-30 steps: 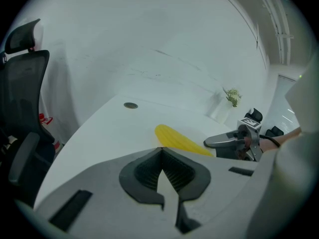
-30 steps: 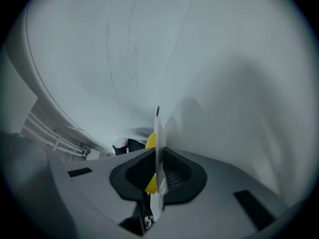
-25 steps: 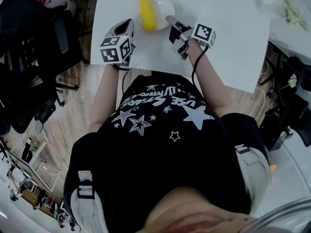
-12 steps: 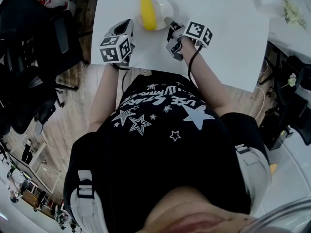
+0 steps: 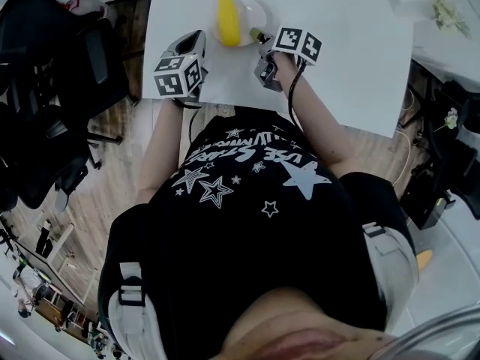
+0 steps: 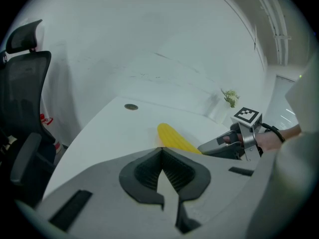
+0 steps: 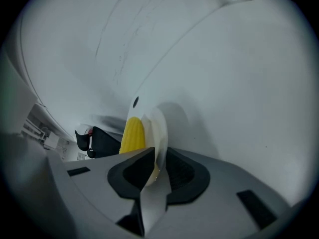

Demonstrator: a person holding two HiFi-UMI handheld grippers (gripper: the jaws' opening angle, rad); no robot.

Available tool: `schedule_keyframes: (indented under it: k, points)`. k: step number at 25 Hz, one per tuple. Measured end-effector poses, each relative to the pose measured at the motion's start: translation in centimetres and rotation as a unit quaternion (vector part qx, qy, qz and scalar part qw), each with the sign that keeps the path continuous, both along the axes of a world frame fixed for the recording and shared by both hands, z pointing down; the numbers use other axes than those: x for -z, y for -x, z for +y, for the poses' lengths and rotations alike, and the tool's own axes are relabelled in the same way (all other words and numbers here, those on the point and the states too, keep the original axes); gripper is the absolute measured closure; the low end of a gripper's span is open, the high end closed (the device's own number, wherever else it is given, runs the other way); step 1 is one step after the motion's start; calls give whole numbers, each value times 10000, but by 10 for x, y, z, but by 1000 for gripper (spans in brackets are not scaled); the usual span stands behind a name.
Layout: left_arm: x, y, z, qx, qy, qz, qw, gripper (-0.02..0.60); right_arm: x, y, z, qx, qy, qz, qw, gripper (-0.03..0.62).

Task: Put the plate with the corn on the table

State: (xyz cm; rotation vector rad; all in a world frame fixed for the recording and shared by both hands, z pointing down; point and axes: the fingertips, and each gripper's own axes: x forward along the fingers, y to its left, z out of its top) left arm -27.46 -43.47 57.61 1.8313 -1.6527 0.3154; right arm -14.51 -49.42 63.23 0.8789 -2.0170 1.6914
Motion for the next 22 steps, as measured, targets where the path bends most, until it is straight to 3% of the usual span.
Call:
schedule_keyframes:
  k: [7, 11, 22]
  points:
    - [5, -4, 14, -18, -17, -34, 10000, 577, 9, 1, 4, 76, -180, 115, 9997, 430]
    - [9, -5, 20, -33, -29, -56, 10000, 577, 14, -1, 2, 89, -395, 332, 9986, 406]
    - [20, -1, 34, -46, -134, -85, 9999, 577, 20, -9, 11, 112, -565, 502, 9971, 399]
